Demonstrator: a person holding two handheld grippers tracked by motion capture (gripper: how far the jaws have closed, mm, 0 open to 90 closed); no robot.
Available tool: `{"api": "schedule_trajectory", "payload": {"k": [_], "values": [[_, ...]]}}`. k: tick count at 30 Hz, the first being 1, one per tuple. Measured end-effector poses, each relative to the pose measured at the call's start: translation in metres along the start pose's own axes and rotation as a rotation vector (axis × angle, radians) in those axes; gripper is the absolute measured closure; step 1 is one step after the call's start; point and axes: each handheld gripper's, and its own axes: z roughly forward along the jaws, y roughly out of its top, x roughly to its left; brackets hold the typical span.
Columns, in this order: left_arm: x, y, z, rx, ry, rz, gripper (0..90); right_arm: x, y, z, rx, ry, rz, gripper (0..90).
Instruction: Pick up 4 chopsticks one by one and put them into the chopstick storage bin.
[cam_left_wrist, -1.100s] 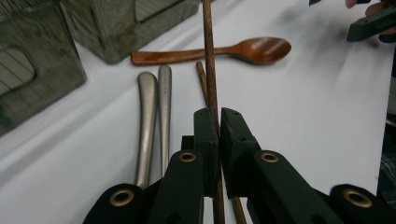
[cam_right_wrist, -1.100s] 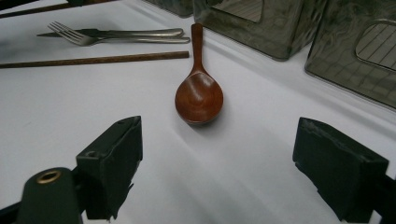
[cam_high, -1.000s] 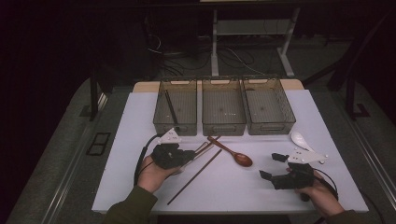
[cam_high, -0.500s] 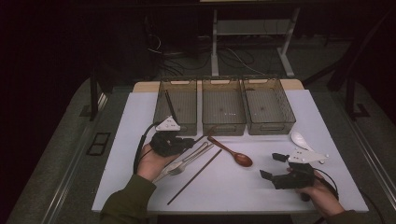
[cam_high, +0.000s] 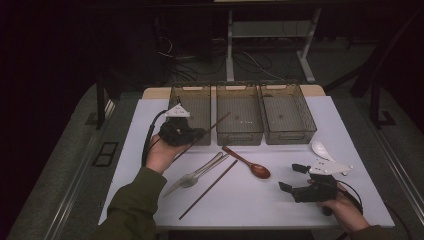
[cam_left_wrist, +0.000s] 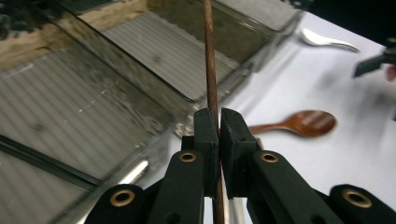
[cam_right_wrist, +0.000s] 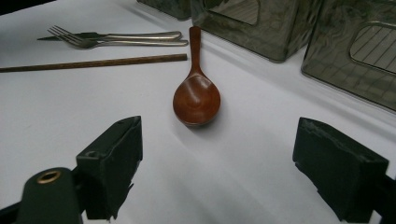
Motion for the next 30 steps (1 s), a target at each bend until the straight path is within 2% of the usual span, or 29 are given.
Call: {"api": "schedule_trajectory", "payload": {"k": [4,7,15,16,18,23,30], "values": [[0.013,0.01,0.003,-0.005,0.019,-0.035,84.5,0.0,0.0,0.0,-0.001,-0.001,0.003,15.4],[0.023,0.017,0.006,-0.005,0.053,-0.065,84.5,0.0,0.0,-0.001,-0.001,-0.002,0.003,15.5],[0.048,0.035,0.011,-0.006,0.116,-0.042,84.6,0.0,0.0,-0.001,-0.004,-0.003,0.005,15.5],[0.05,0.036,0.011,-0.014,0.121,-0.054,84.6,0.0,0.0,-0.001,-0.004,-0.002,0.005,15.5],[0.057,0.04,0.012,-0.008,0.148,-0.046,84.6,0.0,0.0,-0.001,-0.005,0.0,0.002,15.4],[0.073,0.046,0.019,-0.041,0.199,-0.059,84.6,0.0,0.0,-0.002,-0.006,0.0,0.002,15.5],[0.097,0.043,0.033,-0.066,0.241,-0.093,84.5,0.0,0.0,-0.003,-0.01,0.003,0.0,15.4]]}}
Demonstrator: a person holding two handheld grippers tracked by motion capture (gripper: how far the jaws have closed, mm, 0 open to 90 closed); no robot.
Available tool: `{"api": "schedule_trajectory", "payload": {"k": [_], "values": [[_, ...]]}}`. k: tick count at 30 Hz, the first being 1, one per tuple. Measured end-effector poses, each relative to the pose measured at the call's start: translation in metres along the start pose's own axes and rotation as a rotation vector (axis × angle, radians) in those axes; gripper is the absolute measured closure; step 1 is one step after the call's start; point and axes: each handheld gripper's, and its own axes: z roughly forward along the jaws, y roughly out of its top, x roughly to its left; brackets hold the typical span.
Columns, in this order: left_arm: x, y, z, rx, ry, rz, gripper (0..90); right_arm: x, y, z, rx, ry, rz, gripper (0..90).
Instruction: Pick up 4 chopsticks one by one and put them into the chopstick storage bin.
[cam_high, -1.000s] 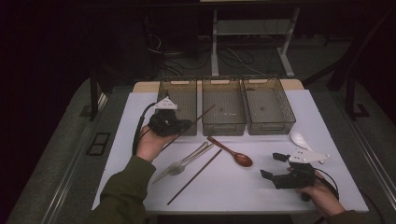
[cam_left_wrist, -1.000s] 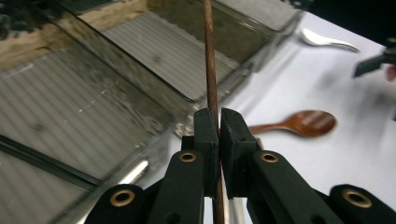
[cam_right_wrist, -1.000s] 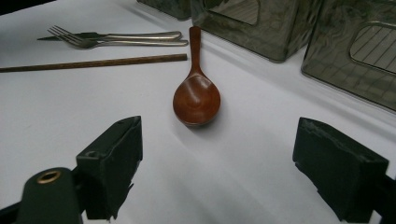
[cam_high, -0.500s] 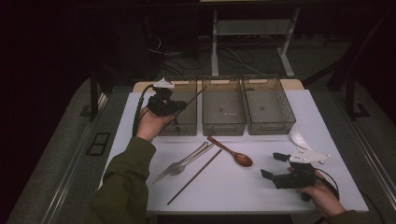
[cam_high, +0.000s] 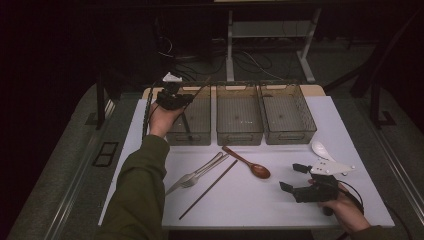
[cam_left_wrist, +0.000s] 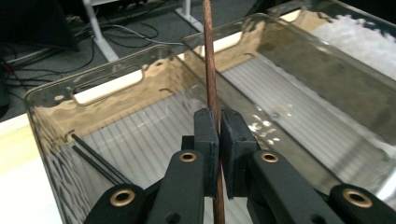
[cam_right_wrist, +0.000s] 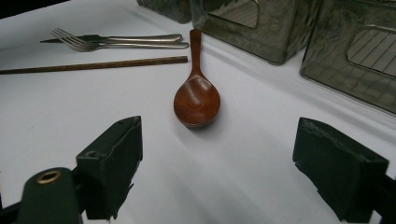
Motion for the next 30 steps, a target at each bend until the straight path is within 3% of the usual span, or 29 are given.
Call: {"api": "schedule_trajectory", "payload": {"k": [8,18,22,30], "values": [[0.012,-0.008,0.019,0.017,0.029,-0.017,84.5,-0.001,-0.001,-0.002,-0.005,0.001,0.002,15.5],[0.015,-0.013,0.029,0.041,0.056,-0.026,83.4,-0.001,-0.001,-0.003,-0.003,0.002,0.0,15.5],[0.015,-0.012,0.026,0.03,0.069,-0.026,69.8,-0.001,-0.001,-0.003,-0.003,0.002,-0.001,15.5],[0.003,-0.007,0.015,0.024,0.018,-0.003,60.8,-0.001,-0.001,-0.003,-0.001,0.0,-0.001,15.5]]}}
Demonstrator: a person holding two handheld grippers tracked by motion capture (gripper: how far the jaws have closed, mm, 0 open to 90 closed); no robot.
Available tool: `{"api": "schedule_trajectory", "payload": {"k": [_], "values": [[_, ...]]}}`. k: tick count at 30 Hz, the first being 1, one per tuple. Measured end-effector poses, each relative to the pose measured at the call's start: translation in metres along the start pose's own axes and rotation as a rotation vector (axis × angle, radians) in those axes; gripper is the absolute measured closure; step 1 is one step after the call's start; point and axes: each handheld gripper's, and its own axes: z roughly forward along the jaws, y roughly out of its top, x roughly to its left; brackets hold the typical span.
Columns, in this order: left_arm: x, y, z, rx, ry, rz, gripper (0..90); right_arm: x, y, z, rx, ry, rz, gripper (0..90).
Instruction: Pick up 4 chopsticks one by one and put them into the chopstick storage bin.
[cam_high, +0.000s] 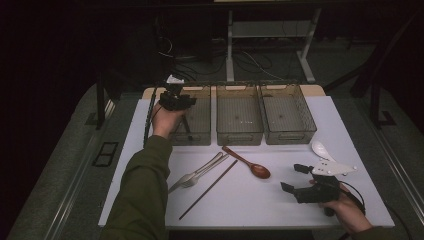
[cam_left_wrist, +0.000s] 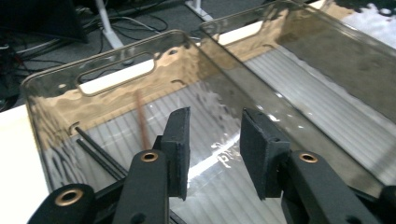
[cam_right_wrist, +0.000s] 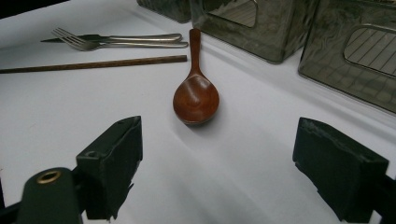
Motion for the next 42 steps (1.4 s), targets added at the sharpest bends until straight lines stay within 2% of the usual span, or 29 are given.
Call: {"api": "schedule_trajectory", "payload": {"k": [6,8,12,15,19,31,38,42], "values": [[-0.015,-0.002,-0.011,-0.01,-0.056,0.004,54.5,0.0,0.0,0.0,0.001,-0.002,-0.001,15.4],[-0.019,-0.005,-0.015,-0.011,-0.085,0.005,52.6,0.0,0.0,0.0,0.001,-0.003,-0.001,15.5],[-0.031,-0.013,-0.022,-0.003,-0.112,0.006,49.9,0.0,0.0,0.001,0.002,-0.002,-0.004,15.5],[-0.039,-0.018,-0.028,0.005,-0.131,0.024,47.0,0.0,0.0,0.001,0.002,-0.002,-0.005,15.4],[-0.049,-0.024,-0.035,0.001,-0.18,0.028,44.5,0.0,0.0,0.001,0.002,-0.002,-0.005,15.5],[-0.082,-0.047,-0.063,-0.008,-0.2,0.076,37.4,0.001,0.0,0.001,0.003,-0.004,-0.006,15.5],[-0.1,-0.066,-0.075,-0.022,-0.209,0.073,35.3,0.001,0.0,0.001,0.004,-0.008,-0.006,15.4],[-0.11,-0.079,-0.079,-0.009,-0.217,0.084,35.3,0.0,0.0,0.001,0.004,-0.009,-0.003,15.5]]}}
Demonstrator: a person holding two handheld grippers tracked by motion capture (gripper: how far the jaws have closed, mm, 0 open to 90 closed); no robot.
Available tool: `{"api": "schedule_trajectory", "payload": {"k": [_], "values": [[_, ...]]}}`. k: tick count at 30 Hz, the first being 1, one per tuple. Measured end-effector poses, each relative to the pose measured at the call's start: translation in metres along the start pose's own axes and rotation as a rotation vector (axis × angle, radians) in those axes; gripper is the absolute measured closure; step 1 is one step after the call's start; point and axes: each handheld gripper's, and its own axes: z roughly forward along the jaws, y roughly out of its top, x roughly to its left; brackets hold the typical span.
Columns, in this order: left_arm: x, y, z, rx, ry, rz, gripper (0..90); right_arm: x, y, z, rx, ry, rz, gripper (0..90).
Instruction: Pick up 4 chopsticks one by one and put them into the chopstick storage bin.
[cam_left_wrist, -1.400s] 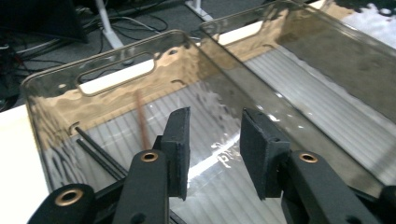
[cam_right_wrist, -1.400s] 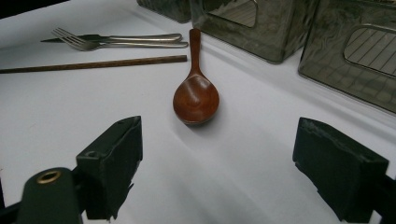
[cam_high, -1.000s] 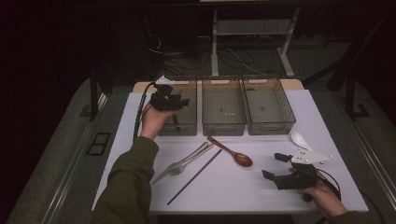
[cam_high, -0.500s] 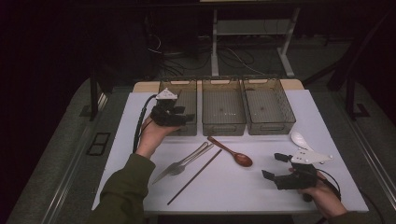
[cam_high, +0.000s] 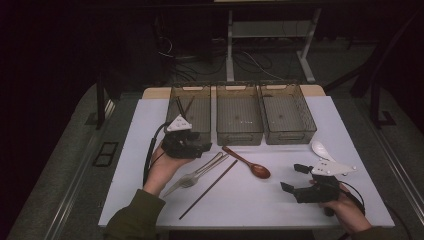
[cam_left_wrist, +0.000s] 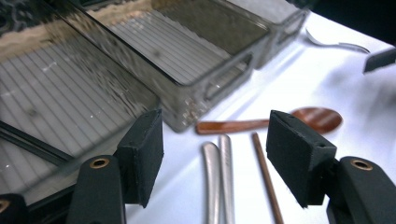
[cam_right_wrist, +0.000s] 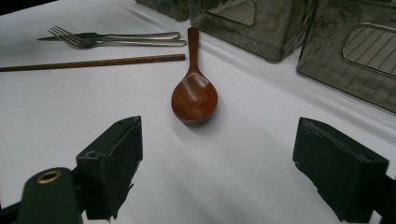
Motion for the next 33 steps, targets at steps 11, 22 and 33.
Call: {"api": "schedule_trajectory", "payload": {"k": [11,22,33], "values": [[-0.029,-0.029,0.001,0.043,-0.015,0.028,35.4,0.0,0.0,0.0,-0.001,0.0,-0.006,15.4],[-0.056,-0.065,0.004,0.109,-0.016,0.042,43.0,0.003,0.001,-0.001,-0.006,-0.004,-0.016,15.5],[-0.059,-0.075,0.016,0.168,-0.019,0.008,64.8,0.002,0.001,0.0,-0.005,-0.008,-0.016,15.4]]}}
